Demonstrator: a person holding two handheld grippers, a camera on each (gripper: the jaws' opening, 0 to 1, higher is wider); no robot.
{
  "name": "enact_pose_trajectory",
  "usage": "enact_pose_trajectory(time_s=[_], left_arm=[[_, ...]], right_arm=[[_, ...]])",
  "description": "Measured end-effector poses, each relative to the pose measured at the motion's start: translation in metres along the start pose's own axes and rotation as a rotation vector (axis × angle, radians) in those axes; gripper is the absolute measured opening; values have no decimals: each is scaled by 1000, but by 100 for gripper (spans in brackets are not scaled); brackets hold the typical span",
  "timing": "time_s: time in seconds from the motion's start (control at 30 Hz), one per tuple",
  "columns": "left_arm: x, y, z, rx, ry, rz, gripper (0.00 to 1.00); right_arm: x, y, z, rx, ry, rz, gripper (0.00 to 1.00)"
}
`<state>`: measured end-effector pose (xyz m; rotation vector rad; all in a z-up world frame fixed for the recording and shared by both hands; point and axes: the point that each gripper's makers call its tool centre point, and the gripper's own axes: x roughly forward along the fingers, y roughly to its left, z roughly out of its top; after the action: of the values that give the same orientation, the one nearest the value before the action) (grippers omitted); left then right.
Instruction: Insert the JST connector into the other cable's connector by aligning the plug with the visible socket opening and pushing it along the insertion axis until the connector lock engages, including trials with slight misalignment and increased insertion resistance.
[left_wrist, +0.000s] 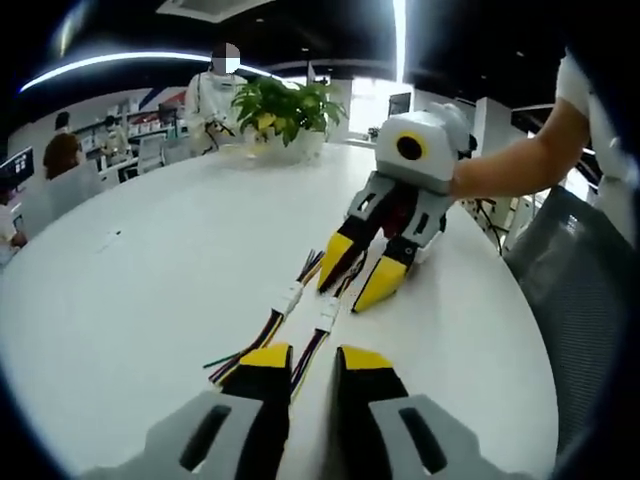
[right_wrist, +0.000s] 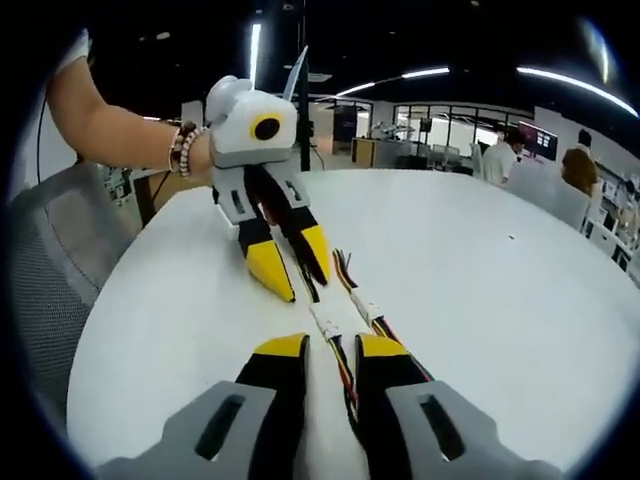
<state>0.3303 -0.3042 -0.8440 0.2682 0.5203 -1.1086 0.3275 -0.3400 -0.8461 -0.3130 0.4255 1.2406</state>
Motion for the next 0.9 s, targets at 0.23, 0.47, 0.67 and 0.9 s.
enact_pose_trajectory(time_s=[0.23,0.47,0.67,0.9], left_arm=[[-1,-5,-1,12,20,-5,12],[-13,-3,18,9,-37,19,13],[-28,-4,30,22,-52,46,13],[-56,-13,58,40,-115,77,16]], right_arm=[[-8,-3,5,3,-2,-18,20],[-22,-9,18,2,-10,-46,23],[-37,-9,27,-11,-5,-74,26],[-56,0,42,-29,-13,-111,26]])
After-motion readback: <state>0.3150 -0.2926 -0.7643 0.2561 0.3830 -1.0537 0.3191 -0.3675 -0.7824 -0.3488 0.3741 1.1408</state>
